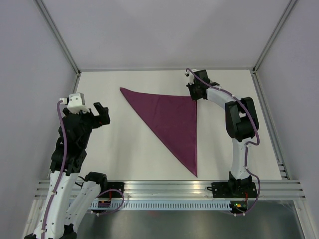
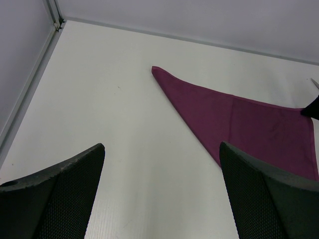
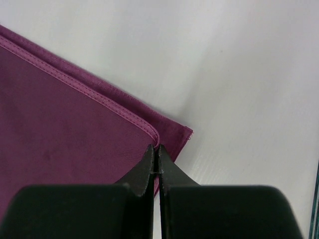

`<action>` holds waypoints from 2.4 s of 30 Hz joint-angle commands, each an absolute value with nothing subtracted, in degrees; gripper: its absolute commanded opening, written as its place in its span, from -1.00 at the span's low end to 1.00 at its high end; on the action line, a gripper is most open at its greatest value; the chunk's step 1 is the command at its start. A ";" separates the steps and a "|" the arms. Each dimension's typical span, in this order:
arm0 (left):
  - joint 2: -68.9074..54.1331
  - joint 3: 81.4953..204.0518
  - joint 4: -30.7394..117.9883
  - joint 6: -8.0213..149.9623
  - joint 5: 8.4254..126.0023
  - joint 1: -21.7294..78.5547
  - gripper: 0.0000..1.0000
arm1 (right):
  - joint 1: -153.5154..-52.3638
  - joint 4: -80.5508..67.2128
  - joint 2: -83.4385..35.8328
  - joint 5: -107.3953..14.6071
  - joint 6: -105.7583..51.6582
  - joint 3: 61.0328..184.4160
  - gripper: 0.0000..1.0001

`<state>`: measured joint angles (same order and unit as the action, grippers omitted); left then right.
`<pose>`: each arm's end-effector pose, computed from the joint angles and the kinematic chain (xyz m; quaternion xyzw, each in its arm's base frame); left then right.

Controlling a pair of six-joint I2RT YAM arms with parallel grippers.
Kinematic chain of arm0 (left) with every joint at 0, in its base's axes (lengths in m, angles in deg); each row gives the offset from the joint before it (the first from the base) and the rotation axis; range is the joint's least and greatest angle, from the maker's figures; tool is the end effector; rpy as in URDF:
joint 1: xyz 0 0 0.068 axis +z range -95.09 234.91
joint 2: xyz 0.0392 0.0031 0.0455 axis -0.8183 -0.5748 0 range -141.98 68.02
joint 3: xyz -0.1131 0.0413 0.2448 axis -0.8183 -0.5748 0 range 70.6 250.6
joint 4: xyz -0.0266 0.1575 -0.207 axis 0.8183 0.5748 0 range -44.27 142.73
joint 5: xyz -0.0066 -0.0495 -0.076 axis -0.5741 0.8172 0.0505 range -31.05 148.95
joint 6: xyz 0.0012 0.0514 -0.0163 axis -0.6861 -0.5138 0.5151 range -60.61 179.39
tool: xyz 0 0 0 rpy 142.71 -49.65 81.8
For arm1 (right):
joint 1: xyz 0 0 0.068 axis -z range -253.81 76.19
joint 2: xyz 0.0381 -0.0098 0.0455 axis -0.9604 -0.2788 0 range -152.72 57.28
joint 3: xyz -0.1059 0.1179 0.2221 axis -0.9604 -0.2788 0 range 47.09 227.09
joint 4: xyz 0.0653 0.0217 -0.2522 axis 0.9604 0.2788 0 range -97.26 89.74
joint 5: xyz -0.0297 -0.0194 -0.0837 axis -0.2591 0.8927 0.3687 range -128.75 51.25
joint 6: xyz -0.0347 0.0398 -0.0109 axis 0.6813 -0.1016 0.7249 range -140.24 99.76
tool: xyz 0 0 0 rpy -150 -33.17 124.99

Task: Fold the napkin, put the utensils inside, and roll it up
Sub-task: Fold the napkin, then grab a utensil with the right arm

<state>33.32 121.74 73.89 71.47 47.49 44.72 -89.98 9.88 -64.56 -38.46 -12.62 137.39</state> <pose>0.1269 -0.0157 0.3686 -0.0758 0.7706 -0.0453 0.6312 0.4532 0.1311 0.1785 -0.1919 0.9158 0.0239 0.3520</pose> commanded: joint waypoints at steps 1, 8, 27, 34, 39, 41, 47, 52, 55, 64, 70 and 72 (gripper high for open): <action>33.22 121.41 72.01 69.94 48.40 44.98 0.99 | -89.63 8.91 -65.24 -36.73 -12.06 139.99 -0.99; 33.21 121.41 72.01 69.85 48.41 44.98 0.99 | -89.63 8.64 -65.68 -36.21 -11.89 140.08 -0.99; 33.12 121.41 72.18 69.50 49.19 44.98 0.99 | -89.63 8.64 -67.00 -34.62 -11.10 140.60 -0.99; 33.39 121.41 72.18 69.15 49.90 44.98 0.99 | -89.63 8.38 -65.77 -32.95 -10.48 140.96 -0.30; 33.57 121.41 72.18 68.88 50.08 44.98 0.99 | -89.28 8.99 -63.40 -32.69 -10.04 142.18 0.06; 33.92 121.41 72.18 68.80 50.08 44.89 0.99 | -87.71 9.78 -62.09 -33.91 -10.21 142.98 0.06; 34.79 121.40 72.18 68.53 50.60 44.98 0.99 | -76.22 14.70 -61.20 -43.65 -6.37 145.53 0.08; 34.71 121.67 72.10 68.18 51.66 44.89 0.99 | -68.11 17.61 -62.60 -48.86 -0.73 145.18 0.08; 35.06 121.67 72.18 68.09 52.19 44.89 0.99 | -66.52 17.17 -63.83 -49.65 1.47 145.17 0.17; 35.41 121.41 72.27 68.09 51.75 44.98 0.99 | -66.17 19.36 -66.82 -53.78 1.47 148.07 0.27; 35.15 121.41 72.27 68.09 51.66 44.98 0.99 | -66.17 20.60 -69.98 -53.96 2.97 150.09 0.25; 35.06 121.41 72.36 68.09 51.66 44.98 0.99 | -66.17 21.74 -71.48 -54.31 3.49 151.67 0.23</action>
<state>35.07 121.74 73.89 70.68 50.59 44.72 -66.44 19.98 -69.59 -52.64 1.79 148.01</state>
